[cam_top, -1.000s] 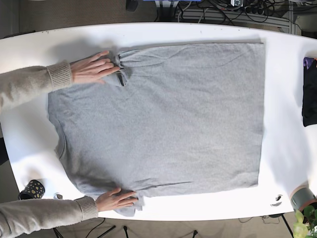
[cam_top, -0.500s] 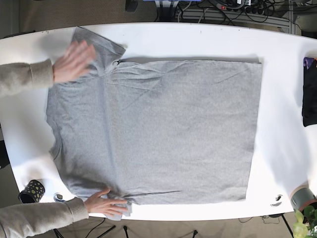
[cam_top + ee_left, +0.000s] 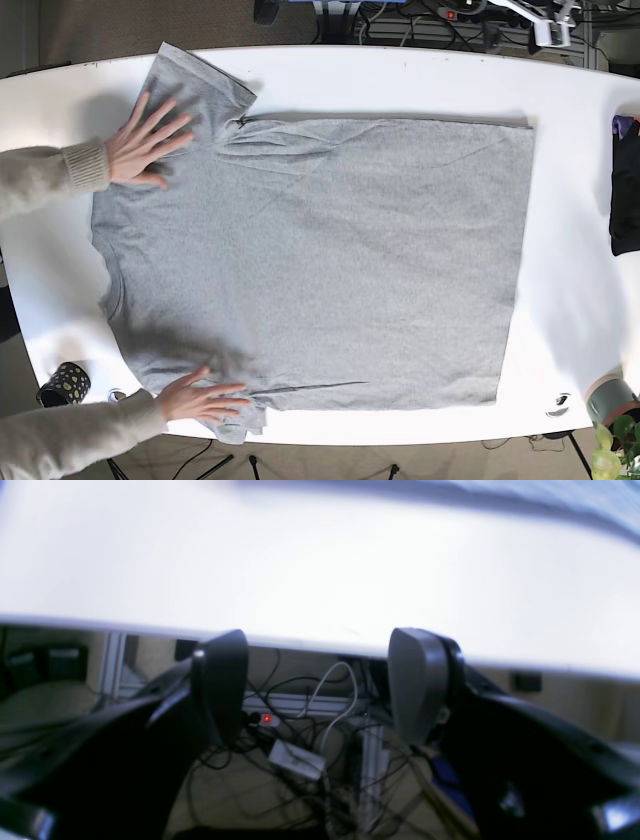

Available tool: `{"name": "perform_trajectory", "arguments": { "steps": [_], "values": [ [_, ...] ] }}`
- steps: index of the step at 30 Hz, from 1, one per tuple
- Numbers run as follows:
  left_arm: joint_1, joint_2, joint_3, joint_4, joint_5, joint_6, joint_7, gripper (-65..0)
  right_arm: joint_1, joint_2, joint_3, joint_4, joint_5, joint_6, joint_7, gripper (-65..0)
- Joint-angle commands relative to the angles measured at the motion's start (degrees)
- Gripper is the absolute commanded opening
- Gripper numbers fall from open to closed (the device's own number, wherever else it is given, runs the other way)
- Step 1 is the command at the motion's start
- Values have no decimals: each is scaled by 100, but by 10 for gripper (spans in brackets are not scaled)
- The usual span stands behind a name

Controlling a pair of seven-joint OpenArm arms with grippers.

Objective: Fold the T-shirt properly

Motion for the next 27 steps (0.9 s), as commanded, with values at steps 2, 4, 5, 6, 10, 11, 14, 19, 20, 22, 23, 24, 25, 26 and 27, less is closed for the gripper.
{"name": "perform_trajectory", "arguments": {
  "steps": [2,4,5,6,10,11,14,19,20,22,23,24,25,26,27],
  "values": [
    [-149,34,-276,121,-599,-147,-76,-246,-38,-154,304,210,42,45,21,-556],
    [-351,34,-470,112,-836,-147,-76,-246,129,-251,401,325,42,71,21,-556],
    [-430,34,-540,112,-889,-147,-76,-246,165,-269,401,342,42,115,21,-556],
    [-483,42,-584,112,-915,-147,-76,-246,173,-269,436,342,42,177,21,-556],
    [-764,42,-689,112,-985,-147,-76,-246,675,-313,620,316,349,405,12,-556],
    [-878,42,-681,112,-985,-147,-76,-246,815,-313,717,307,534,440,3,-556],
    [-1098,42,-689,112,-977,-147,-76,-244,1053,-313,840,307,885,440,3,-556],
    [-1335,42,-663,112,-968,-147,-67,-244,1448,-295,1165,316,1281,432,3,-550],
    [-1344,42,-663,112,-968,-147,-23,-244,1492,-295,1209,316,1334,432,-6,-549],
    [-1441,42,-646,112,-977,-147,249,-244,1633,-295,1350,307,1492,432,-217,-526],
    [-1511,42,-637,112,-977,-147,416,-244,1703,-295,1420,316,1580,432,-358,-503],
    [-1590,42,-646,112,-977,-155,583,-244,1782,-295,1508,316,1729,432,-533,-468],
    [-1687,42,-654,112,-977,-155,777,-244,1888,-295,1640,316,1905,440,-736,-426],
    [-1766,42,-654,112,-977,-155,926,-244,1967,-286,1772,307,2072,440,-947,-392],
    [-1819,42,-654,112,-977,-155,1023,-244,2028,-295,1886,307,2213,449,-1131,-366]
  ]
}}
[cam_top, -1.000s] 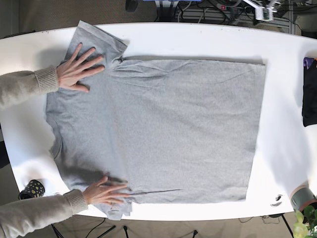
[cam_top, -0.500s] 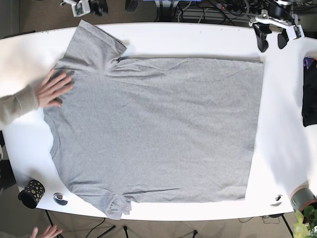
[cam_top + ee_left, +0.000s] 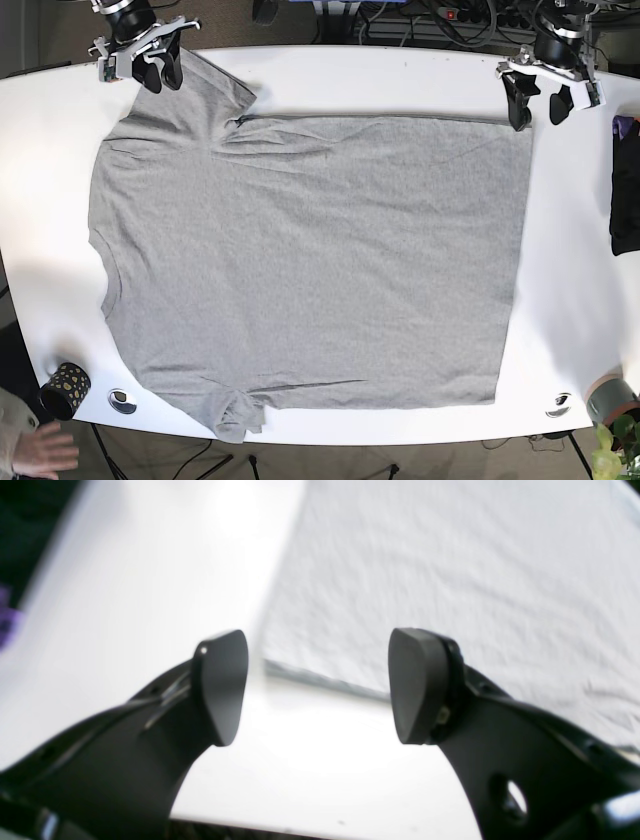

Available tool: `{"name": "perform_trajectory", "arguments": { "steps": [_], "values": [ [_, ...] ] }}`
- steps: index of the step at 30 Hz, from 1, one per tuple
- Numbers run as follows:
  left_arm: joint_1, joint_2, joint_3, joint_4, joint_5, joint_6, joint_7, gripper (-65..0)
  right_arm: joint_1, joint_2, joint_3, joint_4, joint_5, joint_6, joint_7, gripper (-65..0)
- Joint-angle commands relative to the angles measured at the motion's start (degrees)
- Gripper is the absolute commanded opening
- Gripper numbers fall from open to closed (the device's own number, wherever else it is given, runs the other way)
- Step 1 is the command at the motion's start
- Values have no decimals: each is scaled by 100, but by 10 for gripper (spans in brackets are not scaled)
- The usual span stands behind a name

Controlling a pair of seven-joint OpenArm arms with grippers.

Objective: Fold the T-shirt properly
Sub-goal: 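Lower both grippers onto the grey shirt's shoulder edge and grasp it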

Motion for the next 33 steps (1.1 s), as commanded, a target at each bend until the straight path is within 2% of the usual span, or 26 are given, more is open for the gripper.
{"name": "perform_trajectory", "arguments": {
  "steps": [1,5,9,14,16,20,28,33],
  "values": [
    [-86,-41,-47,101,-63,-13,114,-244,116,39,377,78,494,128,-341,-339],
    [-147,-41,-29,101,-63,-13,211,-246,424,39,904,-133,1074,585,-1062,-331],
    [-156,-41,-12,93,-63,-13,220,-246,758,30,1423,-353,1417,823,-1871,-328],
    [-165,-41,-12,93,-54,-13,220,-246,1180,30,1863,-828,1566,1276,-2750,-330],
    [-253,-41,-12,93,-37,-13,238,-247,1356,39,1994,-1056,1549,1276,-3084,-330],
    [-332,-50,-12,22,-19,-13,238,-247,1523,39,2038,-1435,1549,1276,-3383,-330],
    [-350,-50,-12,-48,-19,-13,238,-247,1541,39,1959,-1769,1566,1276,-3427,-330],
    [-350,-50,-12,-48,-19,-13,238,-247,1585,39,1511,-1795,1549,1276,-3427,-330]
  ]
}}
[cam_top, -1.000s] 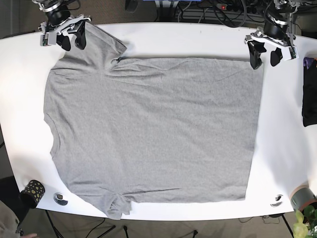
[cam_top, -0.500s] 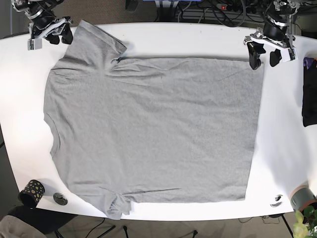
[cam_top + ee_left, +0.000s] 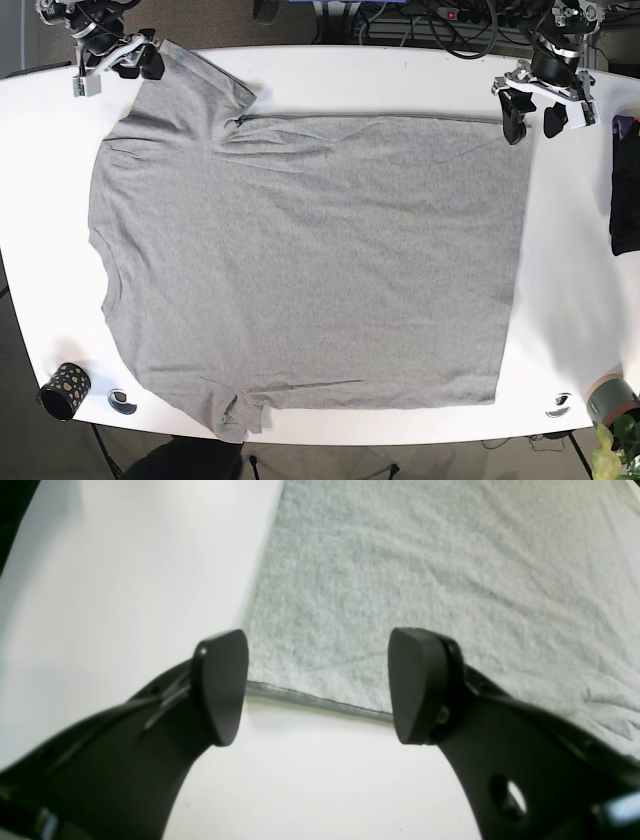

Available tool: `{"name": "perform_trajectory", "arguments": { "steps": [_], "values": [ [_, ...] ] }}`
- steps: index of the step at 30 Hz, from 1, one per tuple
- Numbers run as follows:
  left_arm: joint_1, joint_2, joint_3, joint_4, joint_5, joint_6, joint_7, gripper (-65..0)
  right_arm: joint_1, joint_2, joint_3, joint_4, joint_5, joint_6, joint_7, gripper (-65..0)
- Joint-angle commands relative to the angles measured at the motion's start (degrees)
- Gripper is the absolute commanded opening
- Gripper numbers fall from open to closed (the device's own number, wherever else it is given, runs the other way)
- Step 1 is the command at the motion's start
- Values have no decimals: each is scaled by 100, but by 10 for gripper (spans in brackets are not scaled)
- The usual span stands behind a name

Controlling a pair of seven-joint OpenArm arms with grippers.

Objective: Fold the T-shirt properly
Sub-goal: 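Lower both grippers onto the grey shirt's shoulder edge and grasp it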

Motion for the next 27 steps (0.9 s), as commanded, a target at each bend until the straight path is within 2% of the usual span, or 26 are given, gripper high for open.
{"name": "perform_trajectory", "arguments": {
  "steps": [1,8,14,18,20,25,27],
  "values": [
    [44,-41,-27,96,-56,-29,-121,-247,-24,50,-126,69,41,52,28,-330],
    [44,-41,-27,96,-56,-29,-121,-247,11,-178,-355,96,32,52,28,-330],
    [44,-41,-27,96,-56,-29,-121,-247,-33,-196,-663,105,41,52,20,-331],
    [44,-32,-71,87,-100,-20,-59,-244,-24,-196,-601,105,41,52,37,-341],
    [35,-23,-185,87,-118,-11,125,-244,-7,-196,-522,105,32,52,37,-404],
    [-246,205,-704,79,-513,-20,758,-243,11,-170,-522,113,32,52,37,-639],
    [-449,284,-827,79,-522,-29,1013,-243,11,-170,-522,113,32,52,37,-650]
  ]
}}
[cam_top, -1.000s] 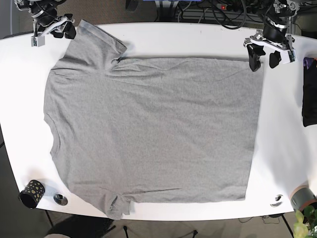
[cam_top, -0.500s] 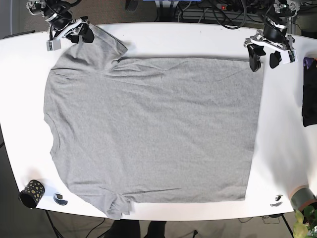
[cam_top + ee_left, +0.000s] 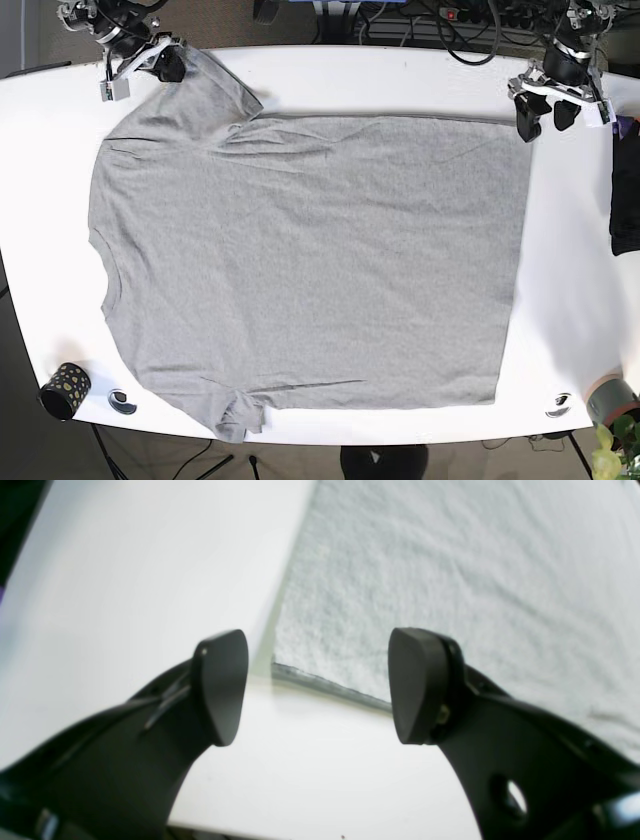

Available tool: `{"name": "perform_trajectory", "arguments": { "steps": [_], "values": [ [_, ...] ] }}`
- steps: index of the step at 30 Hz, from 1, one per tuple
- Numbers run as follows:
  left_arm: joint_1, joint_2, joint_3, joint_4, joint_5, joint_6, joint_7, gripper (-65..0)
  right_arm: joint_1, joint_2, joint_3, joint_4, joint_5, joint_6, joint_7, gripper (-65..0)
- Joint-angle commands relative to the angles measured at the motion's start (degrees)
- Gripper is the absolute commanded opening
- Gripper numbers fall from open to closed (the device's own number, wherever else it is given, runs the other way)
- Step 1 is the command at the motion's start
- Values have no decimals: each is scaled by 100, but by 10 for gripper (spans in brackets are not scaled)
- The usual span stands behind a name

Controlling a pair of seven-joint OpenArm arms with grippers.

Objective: Fold the T-shirt properly
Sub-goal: 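Lower both grippers onto the grey shirt's shoulder edge and grasp it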

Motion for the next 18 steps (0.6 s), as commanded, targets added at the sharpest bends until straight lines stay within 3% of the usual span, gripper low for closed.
{"name": "perform_trajectory", "arguments": {
  "steps": [1,7,18],
  "values": [
    [-198,75,-154,72,-67,-31,210,-243,-39,56,33,72,28,36,24,-650],
    [-550,119,-321,-95,-85,-31,869,-246,-92,38,42,248,28,36,24,-650],
    [-664,110,-277,-842,-111,-40,913,-246,-259,-103,42,749,28,36,24,-650]
  ]
}}
